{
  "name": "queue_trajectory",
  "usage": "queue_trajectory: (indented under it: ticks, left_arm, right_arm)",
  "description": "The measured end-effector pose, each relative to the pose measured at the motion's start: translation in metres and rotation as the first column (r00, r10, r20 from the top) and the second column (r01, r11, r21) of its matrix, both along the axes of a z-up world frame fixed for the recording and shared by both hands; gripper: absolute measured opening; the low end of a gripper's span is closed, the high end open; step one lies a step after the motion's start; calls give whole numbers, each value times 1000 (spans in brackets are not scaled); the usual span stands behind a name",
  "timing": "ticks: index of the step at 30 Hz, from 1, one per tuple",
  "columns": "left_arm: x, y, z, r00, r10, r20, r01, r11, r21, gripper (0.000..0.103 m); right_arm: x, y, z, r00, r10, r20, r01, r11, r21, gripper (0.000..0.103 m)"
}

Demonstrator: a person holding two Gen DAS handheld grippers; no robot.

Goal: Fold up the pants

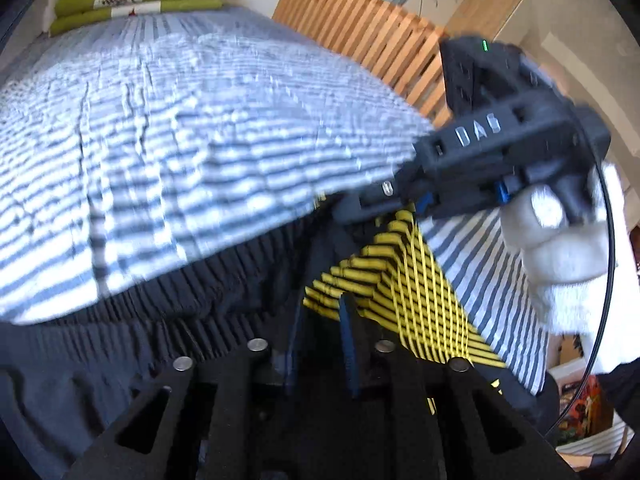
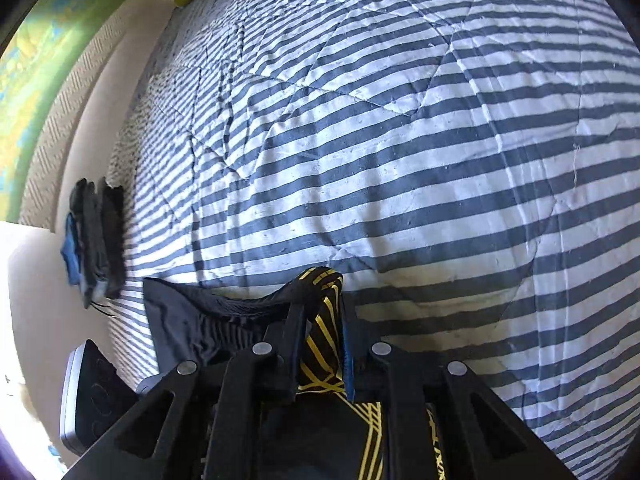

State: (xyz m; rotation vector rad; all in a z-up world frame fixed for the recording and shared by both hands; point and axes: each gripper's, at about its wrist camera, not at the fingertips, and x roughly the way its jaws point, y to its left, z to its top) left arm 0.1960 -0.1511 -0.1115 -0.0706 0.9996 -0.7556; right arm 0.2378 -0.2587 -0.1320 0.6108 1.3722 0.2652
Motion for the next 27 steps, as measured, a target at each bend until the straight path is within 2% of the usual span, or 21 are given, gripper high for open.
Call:
queue_trajectory:
  ticks: [1, 4, 6, 8, 10, 13, 14, 16, 17, 21, 23, 25, 27]
  left_arm:
    - [5, 3, 4, 1000, 4, 4, -4, 1000, -13, 31]
    - [11, 8, 6, 1000, 0, -30, -2, 998, -59, 33]
    - [9, 6, 5, 999, -22, -36, 18, 995, -95, 38]
    - [7, 2, -3, 995, -44, -85, 31, 989, -146, 35]
    - [0, -12, -10, 989, -89, -119, 70, 986, -154, 28]
    - [-16, -26, -22, 986, -122, -109, 113, 990, -86, 28]
    - [-19, -31, -27, 984, -123, -129, 114, 991, -75, 28]
    - [-21, -26, -28, 983, -116, -144, 106, 991, -78, 27]
    - [-22, -20, -25, 984, -113, -139, 101, 991, -87, 27]
    - [-21, 1, -7, 988, -106, -113, 95, 991, -96, 27]
    - [-17, 14, 5, 995, -78, -56, 74, 995, -63, 27]
    - [-9, 20, 15, 998, -53, -25, 52, 998, -29, 27]
    - [-2, 17, 20, 997, -75, -4, 75, 997, 4, 27]
  right_arm:
    - [-4, -3, 2, 1000, -6, -1, 6, 999, 47, 14]
    - [-16, -5, 11, 1000, 0, 19, -2, 992, 126, 14]
    - [-18, 4, 19, 999, 24, 44, -30, 988, 149, 14]
    - [-23, 13, 28, 996, 48, 82, -58, 989, 135, 14]
    - [-24, 21, 36, 989, 57, 138, -68, 994, 81, 14]
    - [-18, 28, 38, 979, 64, 193, -61, 998, -19, 15]
    - [-15, 33, 34, 974, 91, 206, -70, 992, -107, 19]
    - [-9, 36, 18, 977, 139, 164, -86, 951, -296, 19]
    - [-10, 34, 13, 978, 141, 153, -84, 940, -332, 21]
    - [-29, 31, 18, 968, 162, 192, -74, 914, -399, 39]
    - [-45, 32, 25, 956, 189, 226, -82, 907, -414, 39]
    - [-62, 33, 26, 948, 216, 235, -83, 878, -472, 39]
    - [-77, 35, 22, 945, 229, 234, -84, 860, -503, 39]
